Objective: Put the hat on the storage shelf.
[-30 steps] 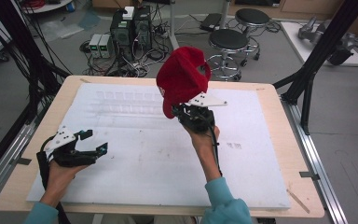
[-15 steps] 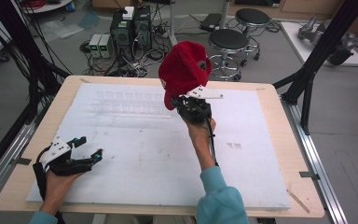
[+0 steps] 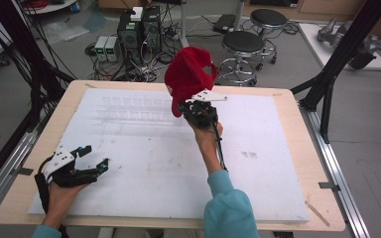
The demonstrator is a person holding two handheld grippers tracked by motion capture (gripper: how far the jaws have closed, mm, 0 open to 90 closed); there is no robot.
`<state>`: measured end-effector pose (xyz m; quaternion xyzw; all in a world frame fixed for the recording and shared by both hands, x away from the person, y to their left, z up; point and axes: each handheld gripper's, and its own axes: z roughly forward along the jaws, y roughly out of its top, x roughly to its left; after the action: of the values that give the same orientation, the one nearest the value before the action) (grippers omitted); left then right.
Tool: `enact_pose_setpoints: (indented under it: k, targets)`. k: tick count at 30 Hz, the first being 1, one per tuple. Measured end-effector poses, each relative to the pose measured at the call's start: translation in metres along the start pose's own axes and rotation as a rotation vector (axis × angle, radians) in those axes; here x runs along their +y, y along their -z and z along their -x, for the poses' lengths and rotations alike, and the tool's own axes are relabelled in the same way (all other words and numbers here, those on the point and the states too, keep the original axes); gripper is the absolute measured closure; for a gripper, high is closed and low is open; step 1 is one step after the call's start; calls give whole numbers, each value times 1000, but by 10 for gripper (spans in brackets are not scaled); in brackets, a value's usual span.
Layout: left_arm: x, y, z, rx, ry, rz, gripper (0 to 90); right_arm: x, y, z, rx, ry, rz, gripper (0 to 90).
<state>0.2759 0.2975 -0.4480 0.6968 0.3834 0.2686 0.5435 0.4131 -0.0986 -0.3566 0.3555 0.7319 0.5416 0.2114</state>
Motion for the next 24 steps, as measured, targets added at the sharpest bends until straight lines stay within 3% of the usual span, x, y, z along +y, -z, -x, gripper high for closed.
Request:
enact_pose_setpoints:
  k: [24]
  targets:
    - [-1, 1, 1, -2, -15, 11, 160, -13, -21, -1, 2, 2, -76, 855]
